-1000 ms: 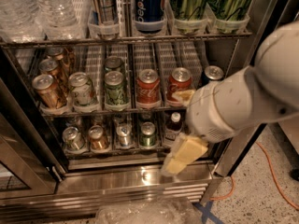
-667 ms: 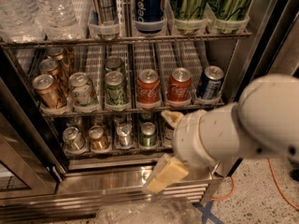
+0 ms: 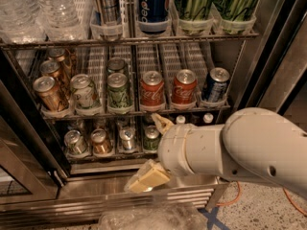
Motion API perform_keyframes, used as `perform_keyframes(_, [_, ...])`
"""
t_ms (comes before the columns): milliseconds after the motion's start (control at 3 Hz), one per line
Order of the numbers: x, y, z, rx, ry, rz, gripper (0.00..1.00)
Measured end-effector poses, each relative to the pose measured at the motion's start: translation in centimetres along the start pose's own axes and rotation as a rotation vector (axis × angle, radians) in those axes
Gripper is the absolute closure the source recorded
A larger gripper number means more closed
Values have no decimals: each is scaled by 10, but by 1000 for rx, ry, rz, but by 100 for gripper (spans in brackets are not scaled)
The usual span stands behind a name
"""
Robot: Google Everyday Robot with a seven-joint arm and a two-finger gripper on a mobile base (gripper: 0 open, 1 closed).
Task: Pick orange can from bottom shelf of fridge
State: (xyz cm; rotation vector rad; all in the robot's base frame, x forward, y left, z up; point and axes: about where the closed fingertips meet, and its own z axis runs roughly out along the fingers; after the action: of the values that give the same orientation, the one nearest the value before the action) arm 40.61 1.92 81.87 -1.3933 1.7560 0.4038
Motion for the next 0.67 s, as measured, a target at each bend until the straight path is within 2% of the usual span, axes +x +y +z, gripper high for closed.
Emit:
perform_keyframes(333, [0,0,0,1,1,2,0])
perform_keyframes(667, [1,-2,2,2,-27,35,0])
